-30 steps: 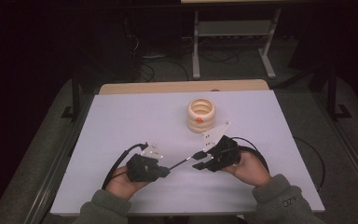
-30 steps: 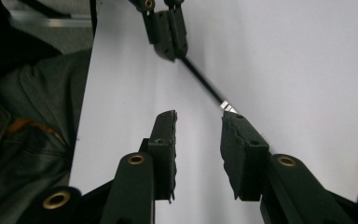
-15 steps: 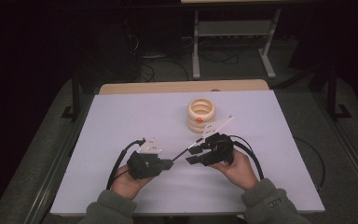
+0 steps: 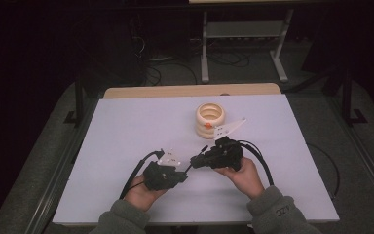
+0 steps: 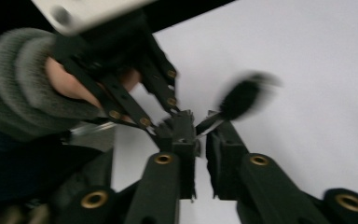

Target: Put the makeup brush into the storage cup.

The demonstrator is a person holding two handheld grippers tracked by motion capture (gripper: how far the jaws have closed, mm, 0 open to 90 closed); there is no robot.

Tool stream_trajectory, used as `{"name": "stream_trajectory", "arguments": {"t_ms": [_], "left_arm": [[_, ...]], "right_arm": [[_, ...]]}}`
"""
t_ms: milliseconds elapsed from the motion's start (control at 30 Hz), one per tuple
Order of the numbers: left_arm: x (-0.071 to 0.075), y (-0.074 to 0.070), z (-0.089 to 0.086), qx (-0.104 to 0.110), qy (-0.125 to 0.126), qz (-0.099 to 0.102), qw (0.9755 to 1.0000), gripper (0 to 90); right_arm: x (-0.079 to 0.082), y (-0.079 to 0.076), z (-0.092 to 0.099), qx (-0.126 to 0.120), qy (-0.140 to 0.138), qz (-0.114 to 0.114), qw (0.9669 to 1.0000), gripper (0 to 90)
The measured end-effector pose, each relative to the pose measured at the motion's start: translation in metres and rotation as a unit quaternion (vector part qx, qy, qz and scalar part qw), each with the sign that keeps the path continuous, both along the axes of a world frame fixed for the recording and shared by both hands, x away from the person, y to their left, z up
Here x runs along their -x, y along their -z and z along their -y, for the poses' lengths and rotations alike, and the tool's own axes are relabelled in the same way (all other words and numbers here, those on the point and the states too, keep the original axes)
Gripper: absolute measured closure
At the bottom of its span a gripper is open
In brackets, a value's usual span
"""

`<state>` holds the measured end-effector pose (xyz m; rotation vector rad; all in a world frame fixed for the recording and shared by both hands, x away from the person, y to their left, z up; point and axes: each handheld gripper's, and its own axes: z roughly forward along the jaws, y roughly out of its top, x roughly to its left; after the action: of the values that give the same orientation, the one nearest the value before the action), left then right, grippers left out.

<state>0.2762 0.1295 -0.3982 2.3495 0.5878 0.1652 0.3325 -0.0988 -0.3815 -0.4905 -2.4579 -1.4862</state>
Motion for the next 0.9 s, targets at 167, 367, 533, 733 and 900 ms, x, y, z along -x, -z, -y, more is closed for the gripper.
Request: {"name": "stream_trajectory", "arguments": {"t_ms": [167,367,533,733,900], "left_arm": [[0.002,-0.002,0.0,0.006,-0.002,0.002,1.0,76.1],[0.003,-0.005,-0.011,0.012,-0.016,0.007,0.9998,72.1],[0.005,-0.007,-0.023,0.01,-0.025,0.013,0.9996,70.2],[0.008,-0.006,-0.039,0.016,-0.042,0.015,0.9989,67.6],[0.012,-0.005,-0.049,0.021,-0.054,0.017,0.9982,65.9]], "right_arm": [[0.002,-0.006,-0.001,0.008,-0.006,0.011,0.9999,84.3],[-0.001,-0.015,0.006,0.036,0.009,0.025,0.999,84.4],[-0.003,-0.02,0.01,0.064,0.026,0.033,0.9971,84.4],[-0.008,-0.025,0.013,0.072,0.034,0.042,0.9959,84.4],[-0.013,-0.031,0.018,0.078,0.045,0.045,0.995,84.4]]}}
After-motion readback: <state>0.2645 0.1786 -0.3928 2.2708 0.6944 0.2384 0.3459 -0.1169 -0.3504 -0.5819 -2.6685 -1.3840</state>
